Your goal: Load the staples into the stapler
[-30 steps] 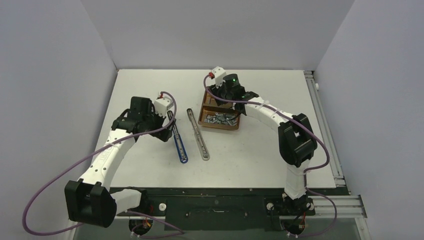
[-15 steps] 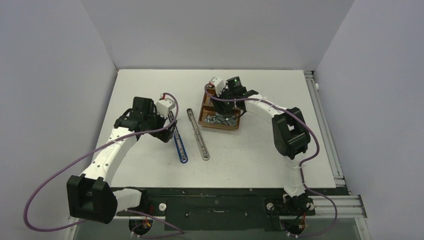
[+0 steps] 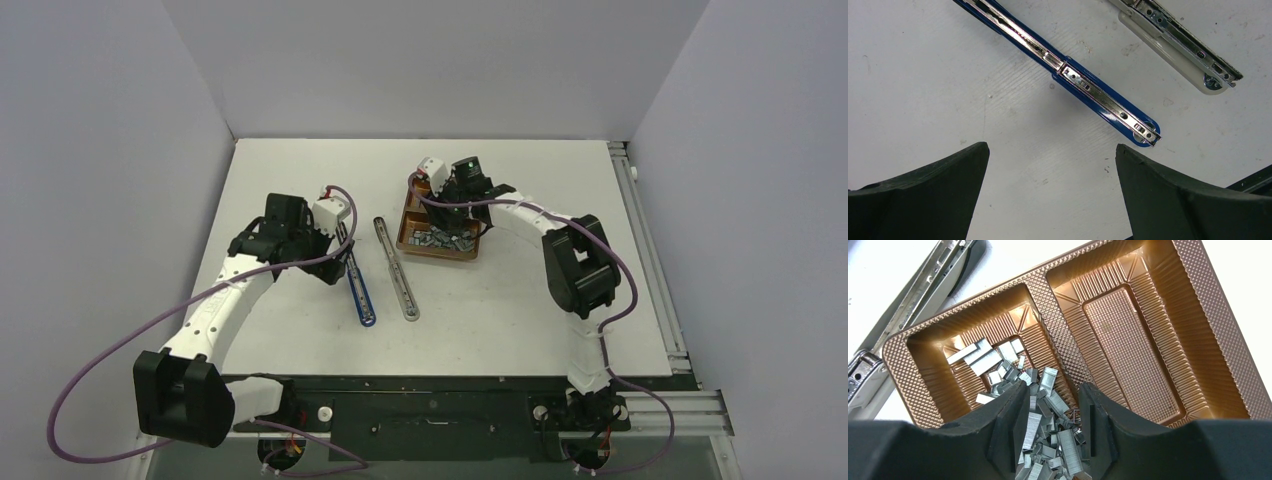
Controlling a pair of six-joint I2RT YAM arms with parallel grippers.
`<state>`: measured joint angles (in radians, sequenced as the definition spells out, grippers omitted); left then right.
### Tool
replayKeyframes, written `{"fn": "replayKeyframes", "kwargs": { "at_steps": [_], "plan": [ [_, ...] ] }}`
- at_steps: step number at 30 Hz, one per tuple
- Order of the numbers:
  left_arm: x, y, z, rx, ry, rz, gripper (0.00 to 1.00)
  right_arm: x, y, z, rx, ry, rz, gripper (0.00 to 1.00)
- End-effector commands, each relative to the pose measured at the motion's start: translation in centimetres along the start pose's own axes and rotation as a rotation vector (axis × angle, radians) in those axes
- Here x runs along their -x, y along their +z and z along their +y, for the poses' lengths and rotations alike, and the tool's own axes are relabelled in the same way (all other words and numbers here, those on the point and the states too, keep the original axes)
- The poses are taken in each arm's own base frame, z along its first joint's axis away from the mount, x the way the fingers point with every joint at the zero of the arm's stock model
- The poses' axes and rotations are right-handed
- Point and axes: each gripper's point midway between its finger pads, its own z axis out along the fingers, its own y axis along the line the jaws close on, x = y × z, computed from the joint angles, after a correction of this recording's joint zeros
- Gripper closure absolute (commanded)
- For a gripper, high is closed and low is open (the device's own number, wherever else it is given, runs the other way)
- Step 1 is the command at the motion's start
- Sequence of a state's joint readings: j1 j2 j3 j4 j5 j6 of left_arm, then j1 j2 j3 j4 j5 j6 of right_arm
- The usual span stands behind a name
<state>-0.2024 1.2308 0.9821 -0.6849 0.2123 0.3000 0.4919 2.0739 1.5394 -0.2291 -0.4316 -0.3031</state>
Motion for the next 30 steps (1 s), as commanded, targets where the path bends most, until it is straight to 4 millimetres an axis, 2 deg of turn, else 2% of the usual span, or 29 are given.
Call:
{"fn": "replayKeyframes", "kwargs": {
  "at_steps": [1,7,12,17,22,30],
  "plan": [
    [2.6,-1.0,0.6,0.031,0.038,-0.074,0.04,0.5,0.6,-0.5,-0.027,-0.014,-0.047,0.6],
    [2.6,-1.4,0.6,0.032,0.071,-0.094,0.04,-0.2,0.8,-0.5,-0.042,-0.006,-0.04,0.63],
    [3.0,-2.0,0.5,0.034,0.076,-0.1,0.04,0.3,0.5,-1.3,-0.09,0.007,-0.046,0.67],
    [2.8,-2.2,0.2,0.025,0.075,-0.11,0.04,1.1,-0.5,-1.8,-0.136,0.001,-0.075,0.59],
    [2.5,-2.3,0.0,0.018,0.074,-0.11,0.04,2.3,-1.3,-2.0,-0.168,-0.032,-0.117,0.55],
    [2.3,-2.3,-0.1,0.011,0.087,-0.108,0.04,1.5,0.5,-1.4,-0.126,-0.066,-0.076,0.53]
  ]
}}
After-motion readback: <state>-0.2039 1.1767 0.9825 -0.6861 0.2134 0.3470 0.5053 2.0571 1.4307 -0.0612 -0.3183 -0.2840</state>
